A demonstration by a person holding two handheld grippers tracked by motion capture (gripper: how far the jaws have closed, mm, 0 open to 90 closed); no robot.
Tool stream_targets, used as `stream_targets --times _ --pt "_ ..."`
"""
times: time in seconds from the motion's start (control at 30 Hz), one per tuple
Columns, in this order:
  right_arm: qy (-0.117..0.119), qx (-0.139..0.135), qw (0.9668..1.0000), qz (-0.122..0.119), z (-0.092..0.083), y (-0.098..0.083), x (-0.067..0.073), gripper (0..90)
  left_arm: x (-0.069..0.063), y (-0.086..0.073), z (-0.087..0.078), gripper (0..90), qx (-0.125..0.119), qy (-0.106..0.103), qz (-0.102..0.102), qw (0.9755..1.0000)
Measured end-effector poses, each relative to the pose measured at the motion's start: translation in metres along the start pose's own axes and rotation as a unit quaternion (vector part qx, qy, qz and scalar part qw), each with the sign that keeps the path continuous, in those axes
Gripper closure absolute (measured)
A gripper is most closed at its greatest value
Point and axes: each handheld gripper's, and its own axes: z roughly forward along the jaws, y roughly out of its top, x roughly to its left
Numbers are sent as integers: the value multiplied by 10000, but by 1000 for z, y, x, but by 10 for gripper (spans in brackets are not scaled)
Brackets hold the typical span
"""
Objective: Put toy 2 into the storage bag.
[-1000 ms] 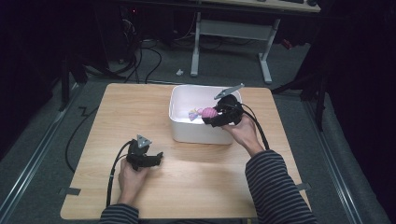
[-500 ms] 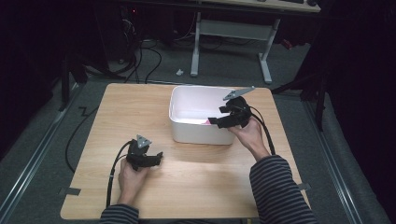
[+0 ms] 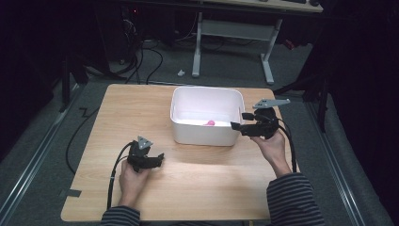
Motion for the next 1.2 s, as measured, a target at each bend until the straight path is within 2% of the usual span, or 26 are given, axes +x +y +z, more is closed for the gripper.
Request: stream_targets --times 0.23,0.33,0.5,0.67,0.8,0.9,1.13,1.2 --pt "-38 -251 9993 264 -26 -13 -7 361 0 0 0 205 -1 -1 -2 10000" --pt "-307 -205 9991 195 -36 -18 -8 364 0 0 0 205 -3 -1 -4 10000" --pt "-405 -366 9981 298 -56 -28 -8 372 0 0 0 207 -4 1 -7 10000" --pt "-472 -329 9977 359 -64 -39 -7 373 0 0 0 207 -3 0 -6 10000" --pt "-508 -439 9971 362 -72 -45 -2 378 0 0 0 208 -6 -6 -13 10000" --pt "-584 -381 9968 384 -74 -53 -1 379 0 0 0 208 -5 -4 -11 10000" --pt "-683 -590 9944 548 -86 -75 -1 379 0 0 0 208 -3 4 -5 10000" --pt "-722 -518 9944 574 -85 -81 -1 379 0 0 0 208 -4 5 -6 10000"
